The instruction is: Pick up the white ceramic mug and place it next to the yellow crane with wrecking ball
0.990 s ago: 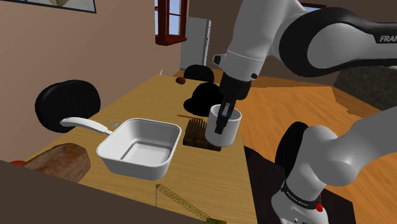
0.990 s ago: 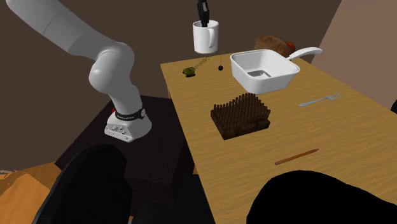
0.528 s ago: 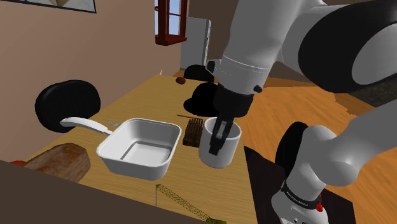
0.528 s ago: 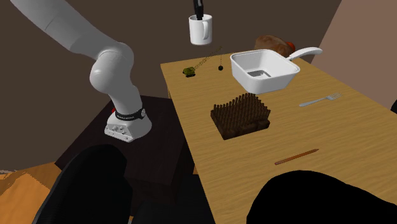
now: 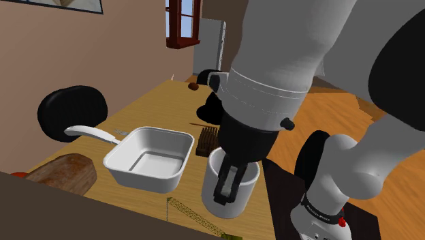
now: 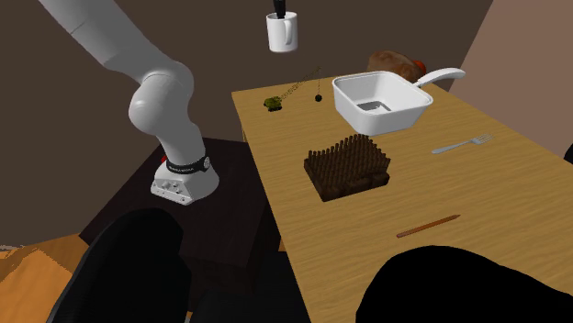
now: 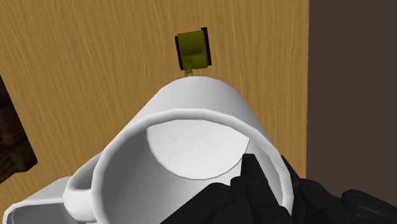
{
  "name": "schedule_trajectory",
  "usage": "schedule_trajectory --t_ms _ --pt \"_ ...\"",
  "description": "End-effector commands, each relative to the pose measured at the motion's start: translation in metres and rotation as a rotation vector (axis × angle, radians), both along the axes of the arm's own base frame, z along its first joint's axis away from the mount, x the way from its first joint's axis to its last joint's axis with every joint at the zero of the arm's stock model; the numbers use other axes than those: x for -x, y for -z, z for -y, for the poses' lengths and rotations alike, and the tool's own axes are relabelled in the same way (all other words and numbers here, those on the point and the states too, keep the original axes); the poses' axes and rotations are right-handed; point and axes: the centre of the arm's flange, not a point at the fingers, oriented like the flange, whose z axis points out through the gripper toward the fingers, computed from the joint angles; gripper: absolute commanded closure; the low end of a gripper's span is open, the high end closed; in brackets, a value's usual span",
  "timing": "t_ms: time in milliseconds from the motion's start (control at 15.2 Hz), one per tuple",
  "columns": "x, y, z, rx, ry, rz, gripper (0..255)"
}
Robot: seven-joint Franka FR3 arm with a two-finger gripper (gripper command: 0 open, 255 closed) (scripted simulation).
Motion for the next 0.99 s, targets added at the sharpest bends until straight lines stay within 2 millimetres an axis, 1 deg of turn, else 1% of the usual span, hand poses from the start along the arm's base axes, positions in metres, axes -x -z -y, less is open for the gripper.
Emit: schedule_trajectory --t_ms 0,198,264,924 --pt "0.011 0.001 -0.025 -0.002 0.001 -0.001 255" --pt "0.026 0.001 -0.062 -0.002 0.001 -0.001 255" --pt "0.033 0.001 -0.077 -0.002 0.001 -0.001 255" --pt "0.033 0.053 -0.077 -0.002 0.001 -0.001 255"
